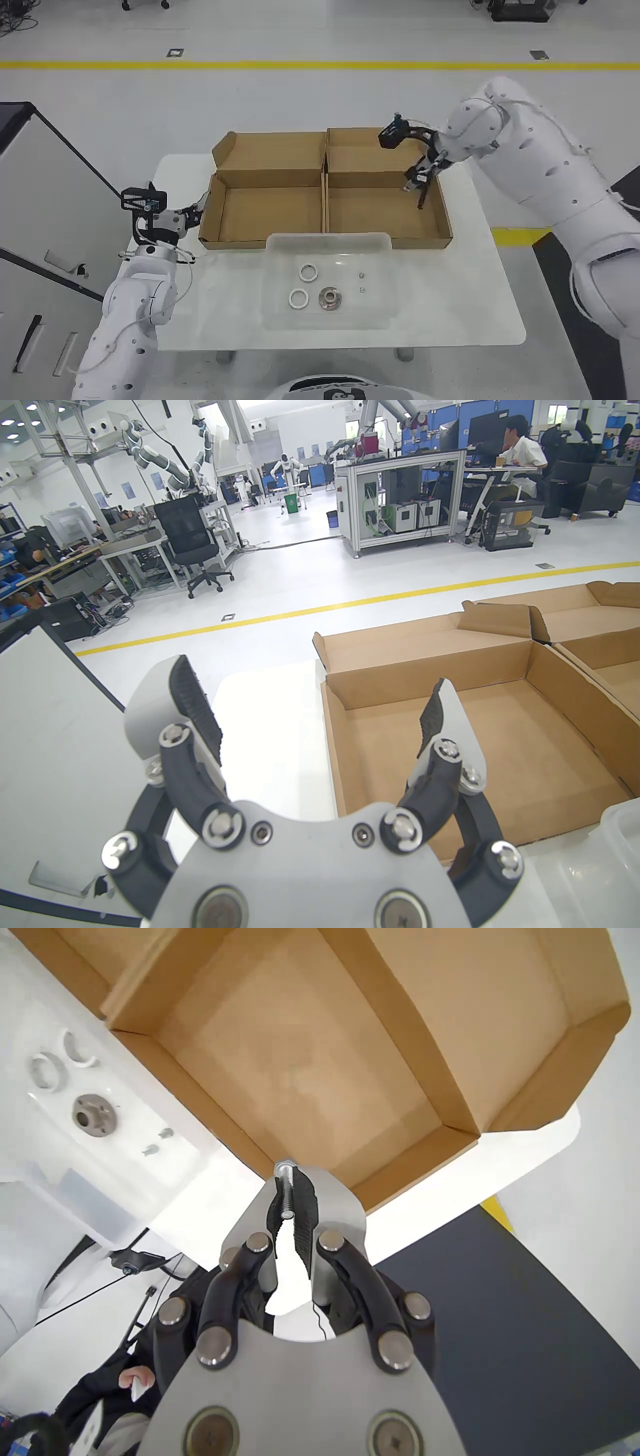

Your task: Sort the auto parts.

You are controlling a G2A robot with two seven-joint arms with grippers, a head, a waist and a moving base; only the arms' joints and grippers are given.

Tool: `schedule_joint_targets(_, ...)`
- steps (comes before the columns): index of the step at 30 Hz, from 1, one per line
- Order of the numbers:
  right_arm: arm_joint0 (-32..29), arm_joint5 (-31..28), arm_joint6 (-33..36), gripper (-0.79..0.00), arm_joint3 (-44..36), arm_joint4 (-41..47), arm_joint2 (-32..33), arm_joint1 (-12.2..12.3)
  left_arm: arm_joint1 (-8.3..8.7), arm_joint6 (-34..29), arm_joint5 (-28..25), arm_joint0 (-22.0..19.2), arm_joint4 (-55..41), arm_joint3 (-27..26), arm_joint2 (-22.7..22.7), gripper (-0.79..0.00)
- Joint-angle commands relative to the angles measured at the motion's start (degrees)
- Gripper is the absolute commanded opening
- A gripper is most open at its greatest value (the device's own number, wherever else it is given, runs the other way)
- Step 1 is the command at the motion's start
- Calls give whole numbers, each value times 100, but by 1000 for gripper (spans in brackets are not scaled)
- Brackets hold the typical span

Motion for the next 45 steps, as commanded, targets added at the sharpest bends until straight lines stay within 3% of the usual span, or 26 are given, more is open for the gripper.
schedule_joint_targets(1,5,44,-46,-785,139,-249,-193,-79,0,0,0,0,0,0,0,0)
schedule_joint_targets(8,-16,102,-321,-785,509,-932,-666,-328,0,0,0,0,0,0,0,0)
schedule_joint_targets(14,-176,-145,-424,-785,850,-582,-796,-498,0,0,0,0,0,0,0,0)
schedule_joint_targets(27,-161,-174,-403,-785,895,-526,-782,-508,0,0,0,0,0,0,0,0)
schedule_joint_targets(37,-368,1187,-1082,-785,1101,-1035,-601,-502,0,0,0,0,0,0,0,0)
schedule_joint_targets(45,-489,1567,-1354,-785,1523,-1298,-699,-664,0,0,0,0,0,0,0,0)
